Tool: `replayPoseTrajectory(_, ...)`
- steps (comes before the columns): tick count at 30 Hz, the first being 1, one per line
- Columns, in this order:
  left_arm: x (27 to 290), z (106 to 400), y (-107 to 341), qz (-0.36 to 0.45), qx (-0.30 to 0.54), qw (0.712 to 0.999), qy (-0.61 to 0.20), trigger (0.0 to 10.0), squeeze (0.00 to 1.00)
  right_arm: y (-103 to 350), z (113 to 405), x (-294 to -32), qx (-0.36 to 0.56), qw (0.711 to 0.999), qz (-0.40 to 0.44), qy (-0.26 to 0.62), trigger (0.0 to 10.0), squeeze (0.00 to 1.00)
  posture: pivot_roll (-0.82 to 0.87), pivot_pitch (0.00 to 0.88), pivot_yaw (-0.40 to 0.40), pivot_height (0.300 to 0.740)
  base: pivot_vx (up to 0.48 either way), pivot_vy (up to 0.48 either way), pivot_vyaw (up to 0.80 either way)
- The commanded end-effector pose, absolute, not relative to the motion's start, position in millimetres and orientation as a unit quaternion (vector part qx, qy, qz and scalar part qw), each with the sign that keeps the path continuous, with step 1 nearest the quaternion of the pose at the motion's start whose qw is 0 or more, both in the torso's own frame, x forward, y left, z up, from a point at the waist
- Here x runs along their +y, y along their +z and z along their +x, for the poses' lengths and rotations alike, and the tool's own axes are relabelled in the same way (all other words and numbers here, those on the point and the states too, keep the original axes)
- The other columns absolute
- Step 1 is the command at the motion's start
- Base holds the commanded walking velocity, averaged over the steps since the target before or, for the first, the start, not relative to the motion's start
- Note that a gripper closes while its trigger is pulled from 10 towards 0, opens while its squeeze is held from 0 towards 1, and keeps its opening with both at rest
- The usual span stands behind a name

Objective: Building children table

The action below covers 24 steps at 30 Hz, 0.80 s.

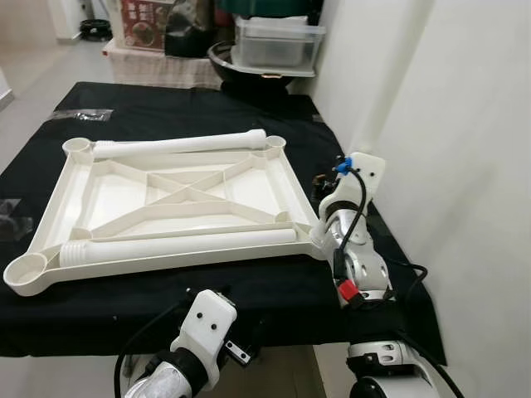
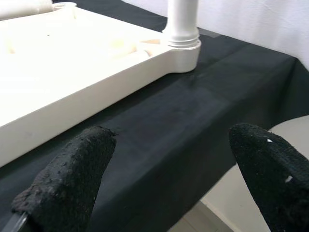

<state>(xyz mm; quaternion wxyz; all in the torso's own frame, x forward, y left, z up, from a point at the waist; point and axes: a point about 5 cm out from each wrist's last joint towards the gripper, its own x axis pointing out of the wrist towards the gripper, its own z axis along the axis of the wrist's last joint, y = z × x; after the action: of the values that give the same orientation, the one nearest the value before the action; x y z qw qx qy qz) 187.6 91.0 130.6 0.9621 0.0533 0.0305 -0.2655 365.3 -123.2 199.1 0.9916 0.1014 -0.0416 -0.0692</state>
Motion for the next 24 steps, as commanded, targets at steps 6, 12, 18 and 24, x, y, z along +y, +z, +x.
replayPoseTrajectory(6,90,188,127,0.054,0.038,0.96,-0.271,10.0,0.0,202,362,-114,-0.036,0.944,0.178,0.274,10.0,0.0,0.1,0.049,-0.125,0.74,0.0,0.0,0.0)
replayPoseTrajectory(12,89,188,127,0.055,0.037,0.961,-0.269,10.0,0.0,198,339,-123,0.008,0.862,0.134,0.49,10.0,0.0,0.1,0.049,-0.125,0.74,0.0,0.0,0.0)
replayPoseTrajectory(18,90,188,128,0.056,0.036,0.961,-0.267,10.0,0.0,194,322,-115,0.036,0.787,0.071,0.612,10.0,0.0,0.11,0.058,-0.131,0.74,0.0,0.0,0.0)
replayPoseTrajectory(24,91,188,128,0.057,0.037,0.962,-0.266,10.0,0.0,204,341,-98,0.004,0.813,0.051,0.581,0.0,0.0,0.12,0.061,-0.131,0.74,0.0,0.0,0.0)
